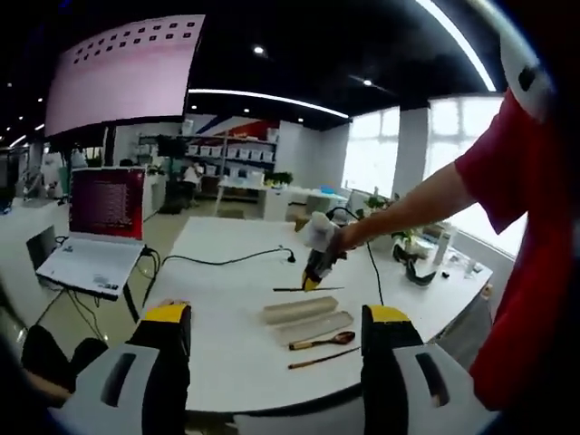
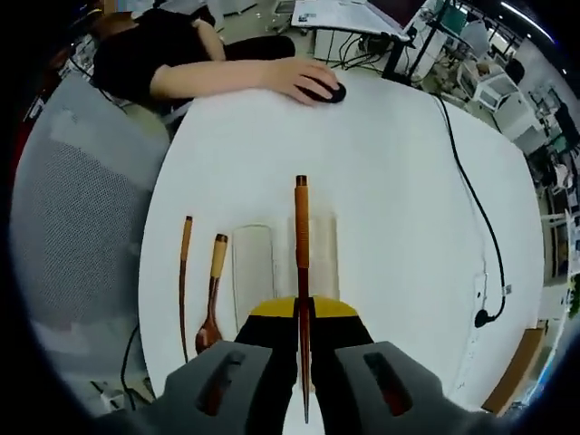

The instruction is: Arrange the utensils inside the cutlery case until each visible utensil rests in its matching compartment.

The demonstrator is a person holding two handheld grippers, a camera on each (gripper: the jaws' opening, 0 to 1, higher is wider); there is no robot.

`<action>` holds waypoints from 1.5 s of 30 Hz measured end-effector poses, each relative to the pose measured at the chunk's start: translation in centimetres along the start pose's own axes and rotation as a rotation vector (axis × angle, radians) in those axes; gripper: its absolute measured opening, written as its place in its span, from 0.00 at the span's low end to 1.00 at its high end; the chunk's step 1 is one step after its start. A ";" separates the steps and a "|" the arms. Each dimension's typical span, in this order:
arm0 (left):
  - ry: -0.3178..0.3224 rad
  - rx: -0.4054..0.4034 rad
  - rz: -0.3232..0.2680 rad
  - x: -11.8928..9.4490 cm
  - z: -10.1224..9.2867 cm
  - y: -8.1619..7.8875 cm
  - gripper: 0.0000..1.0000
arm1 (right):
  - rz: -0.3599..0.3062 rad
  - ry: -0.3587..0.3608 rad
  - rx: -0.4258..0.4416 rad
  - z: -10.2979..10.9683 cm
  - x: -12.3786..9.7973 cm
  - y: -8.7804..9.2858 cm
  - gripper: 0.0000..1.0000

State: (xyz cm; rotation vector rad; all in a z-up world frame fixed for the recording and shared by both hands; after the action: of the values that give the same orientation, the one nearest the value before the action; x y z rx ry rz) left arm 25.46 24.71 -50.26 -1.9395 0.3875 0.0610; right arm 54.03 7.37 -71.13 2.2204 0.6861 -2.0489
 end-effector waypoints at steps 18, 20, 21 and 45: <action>0.031 0.044 0.184 0.8 -0.8 3.4 0.94 | -0.053 0.099 -0.016 -1.8 2.0 0.7 0.00; 0.019 0.045 0.196 0.7 -0.7 3.7 0.92 | -0.047 0.097 -0.013 -1.8 2.1 0.7 0.00; 0.015 0.042 0.198 0.6 -0.8 3.7 0.91 | -0.056 0.097 -0.002 -1.9 2.2 0.7 0.00; -0.056 0.034 0.187 -0.6 -0.6 4.0 0.89 | -0.090 0.138 0.084 -1.0 5.0 0.7 0.00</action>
State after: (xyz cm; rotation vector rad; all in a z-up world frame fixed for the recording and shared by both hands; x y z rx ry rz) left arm 23.64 22.88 -53.48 -1.8596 0.5290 0.2283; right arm 55.38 8.47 -75.93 2.4390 0.7364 -2.0144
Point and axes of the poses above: the point that each gripper's makers call its tool centre point, and the gripper's own axes: x roughly forward along the fingers, z roughly to its left, y roughly out of its underside, the point moved 1 cm from there along -x, roughly backward along the fingers, and after that the axes turned 15 degrees about -x, right-handed, at the moved point
